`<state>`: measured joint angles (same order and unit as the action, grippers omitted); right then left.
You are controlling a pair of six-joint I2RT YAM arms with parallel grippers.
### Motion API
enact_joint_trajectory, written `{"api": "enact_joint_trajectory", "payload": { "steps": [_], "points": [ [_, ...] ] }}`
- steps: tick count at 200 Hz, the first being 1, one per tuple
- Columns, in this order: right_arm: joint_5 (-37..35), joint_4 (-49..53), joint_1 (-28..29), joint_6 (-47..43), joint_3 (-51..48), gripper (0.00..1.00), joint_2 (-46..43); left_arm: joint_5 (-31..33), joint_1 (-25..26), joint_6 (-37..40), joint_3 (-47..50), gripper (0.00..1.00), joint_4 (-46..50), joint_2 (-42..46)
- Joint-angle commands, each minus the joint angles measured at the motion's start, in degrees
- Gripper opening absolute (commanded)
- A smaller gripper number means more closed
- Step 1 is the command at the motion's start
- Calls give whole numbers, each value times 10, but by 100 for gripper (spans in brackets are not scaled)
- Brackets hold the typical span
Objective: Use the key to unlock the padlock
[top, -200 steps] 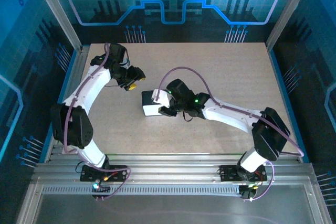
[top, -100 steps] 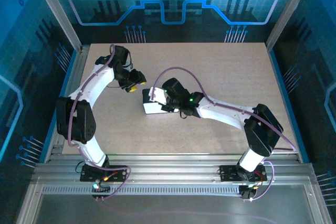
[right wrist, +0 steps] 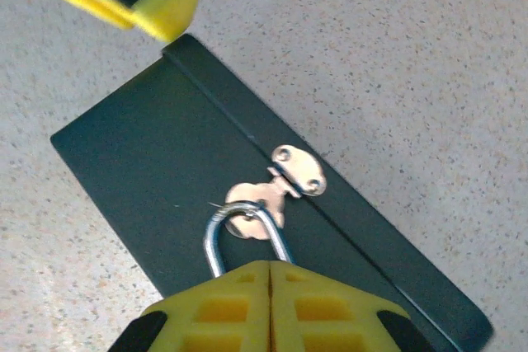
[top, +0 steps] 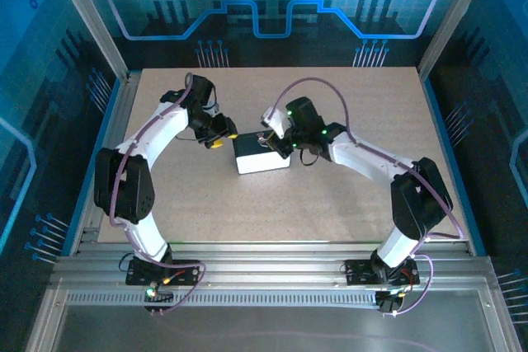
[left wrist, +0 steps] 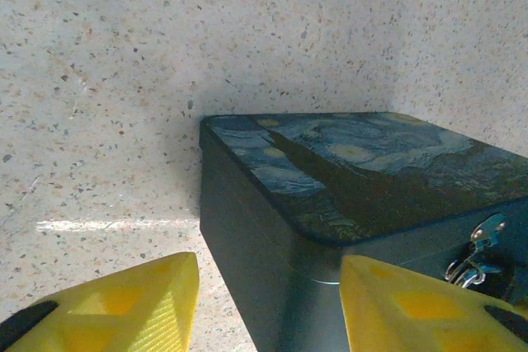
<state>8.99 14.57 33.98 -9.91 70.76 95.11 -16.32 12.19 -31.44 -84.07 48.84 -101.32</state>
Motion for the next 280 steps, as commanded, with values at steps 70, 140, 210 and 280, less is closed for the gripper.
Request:
{"api": "enact_joint_trajectory", "payload": {
  "steps": [70, 140, 210, 280],
  "points": [
    [131, 94, -29, -48, 42, 40, -13, -12, 9, 15, -35, 49, 13, -14],
    [119, 122, -37, -287, 53, 50, 8, -23, 9, 66, -65, 50, 45, -35],
    [106, 129, -36, -375, 64, 50, 45, -34, 10, 76, -63, 50, 39, -35],
    [87, 128, -29, -378, 62, 43, 60, -34, 11, 73, -58, 50, 33, -33]
  ]
}}
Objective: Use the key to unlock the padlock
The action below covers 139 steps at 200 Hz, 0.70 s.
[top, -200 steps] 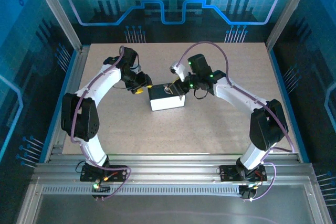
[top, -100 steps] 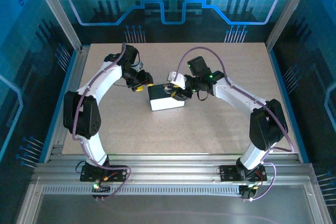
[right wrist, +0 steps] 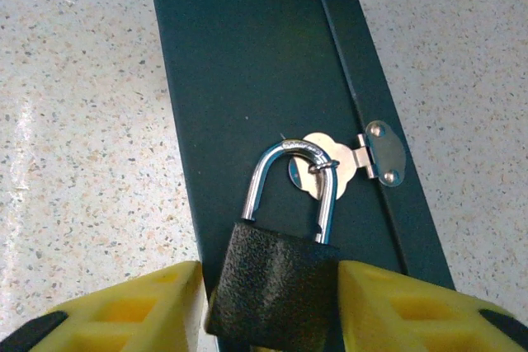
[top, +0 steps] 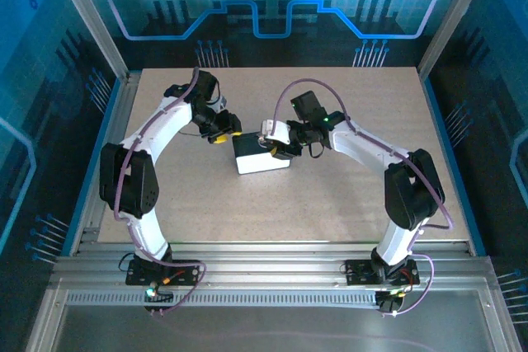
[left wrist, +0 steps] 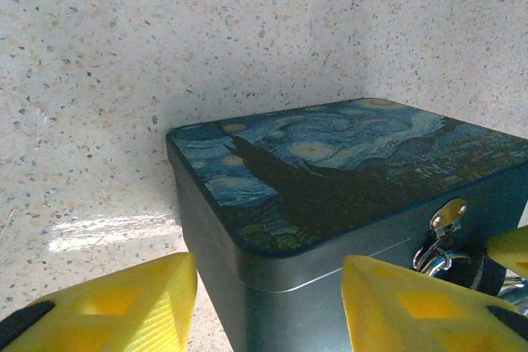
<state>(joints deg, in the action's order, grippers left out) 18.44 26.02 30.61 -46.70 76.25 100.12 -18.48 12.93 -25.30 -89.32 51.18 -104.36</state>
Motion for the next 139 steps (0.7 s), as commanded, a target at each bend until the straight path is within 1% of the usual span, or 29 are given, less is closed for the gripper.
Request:
{"api": "enact_joint_trajectory", "payload": {
  "steps": [1, 21, 38, 68, 92, 122, 139],
  "points": [
    [-7, 13, 4, -10, 7, 42, 10, -13, 3, 11, -6, 50, 9, -3],
    [-3, 12, 4, 3, 7, 37, 8, -14, 4, 12, -5, 50, 10, -2],
    [14, 15, 2, 22, 13, 34, 5, -12, 6, 14, -3, 50, 11, -1],
    [39, 23, -1, 75, 30, 32, 1, -9, 9, 14, 2, 49, 10, 0],
    [77, 38, -6, 130, 52, 30, 8, -10, 12, 15, 5, 50, 10, 0],
    [126, 53, -16, 178, 69, 28, 17, -8, 16, 21, 8, 49, 14, -1],
    [125, 73, -16, 185, 85, 28, 28, -7, 17, 21, 14, 49, 13, 0]
  ]
}}
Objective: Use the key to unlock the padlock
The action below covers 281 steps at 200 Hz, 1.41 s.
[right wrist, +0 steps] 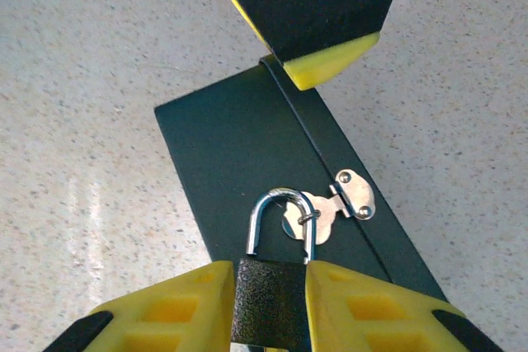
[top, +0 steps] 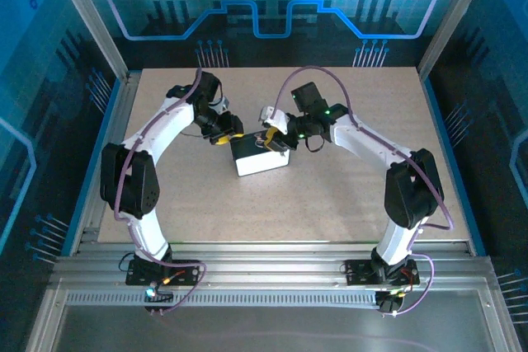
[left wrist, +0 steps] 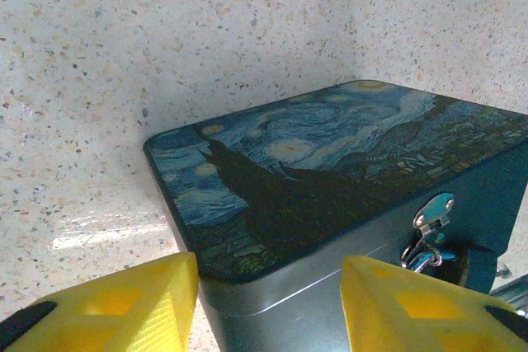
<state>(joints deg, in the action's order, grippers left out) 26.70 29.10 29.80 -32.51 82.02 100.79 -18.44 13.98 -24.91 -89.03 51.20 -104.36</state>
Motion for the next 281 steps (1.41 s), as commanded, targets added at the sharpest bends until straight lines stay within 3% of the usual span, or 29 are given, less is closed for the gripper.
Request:
{"api": "enact_joint_trajectory", "payload": {
  "steps": [1, 30, 71, 108, 153, 213, 251, 281],
  "points": [
    [42, 44, -8, 44, 27, 28, 22, -7, 7, 17, 11, 49, 13, 0],
    [24, 63, -5, 36, 31, 31, 30, -9, 6, 13, 18, 49, 8, 2],
    [11, 27, 1, -18, -20, 56, -7, -8, 6, 12, 13, 49, 9, 1],
    [-60, -5, 23, -53, -37, 57, 0, -9, 6, 9, 13, 49, 5, -3],
    [-125, -55, 46, -73, -64, 53, 1, -9, 7, 11, 17, 49, 7, -2],
    [-137, -56, 48, -56, -64, 34, -3, -10, 7, 12, 23, 48, 3, 1],
    [-77, -29, 29, -16, -44, 21, -9, -12, 7, 10, 28, 48, 0, 2],
    [-33, -14, 19, 14, -35, 18, -7, -14, 7, 10, 34, 48, -4, 3]
  ]
}}
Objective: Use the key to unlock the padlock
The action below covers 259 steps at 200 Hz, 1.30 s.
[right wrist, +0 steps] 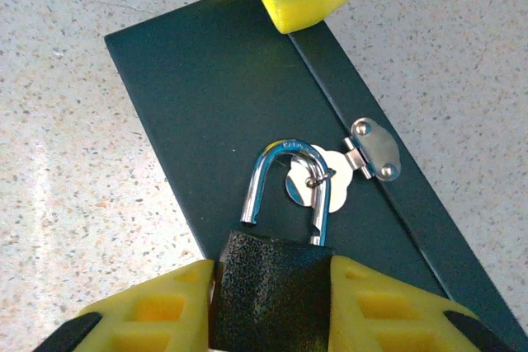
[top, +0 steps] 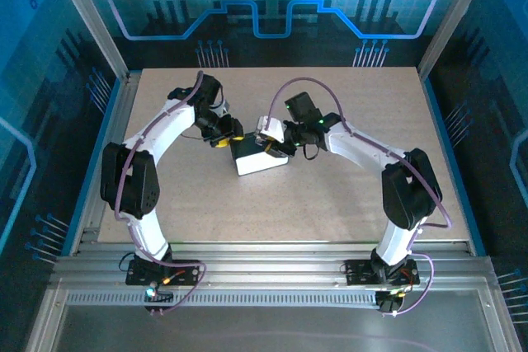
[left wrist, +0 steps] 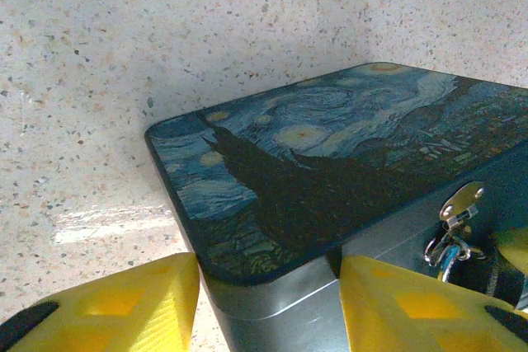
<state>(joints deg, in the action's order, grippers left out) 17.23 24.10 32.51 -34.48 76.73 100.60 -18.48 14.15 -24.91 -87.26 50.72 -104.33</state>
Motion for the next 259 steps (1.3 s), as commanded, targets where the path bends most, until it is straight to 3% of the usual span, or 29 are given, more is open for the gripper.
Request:
{"api": "enact_joint_trajectory", "payload": {
  "steps": [1, 76, 123, 146, 157, 164, 182, 237, 259],
  "points": [
    [61, 36, -9, 34, 18, 18, -5, -13, 5, 10, 16, 48, 1, 2],
    [162, 97, -45, 115, 72, 15, 28, -18, 6, 10, 22, 48, -4, 6],
    [154, 129, -48, 136, 86, 17, 51, -23, 6, 10, 30, 48, -10, 7],
    [128, 84, -36, 97, 40, 35, 11, -22, 6, 10, 31, 48, -12, 8],
    [102, 57, -28, 80, 17, 53, -9, -22, 6, 9, 30, 48, -12, 8],
    [98, 49, -27, 75, 11, 60, -16, -22, 6, 9, 29, 48, -12, 9],
    [108, 47, -27, 63, 11, 65, -30, -17, 5, 11, 22, 48, -10, 12],
    [69, 74, -12, -15, 22, 63, -43, 12, 5, 29, 6, 48, -5, 15],
    [48, 78, -3, -52, 25, 81, -38, 24, 4, 33, 5, 48, -8, 10]
  ]
}}
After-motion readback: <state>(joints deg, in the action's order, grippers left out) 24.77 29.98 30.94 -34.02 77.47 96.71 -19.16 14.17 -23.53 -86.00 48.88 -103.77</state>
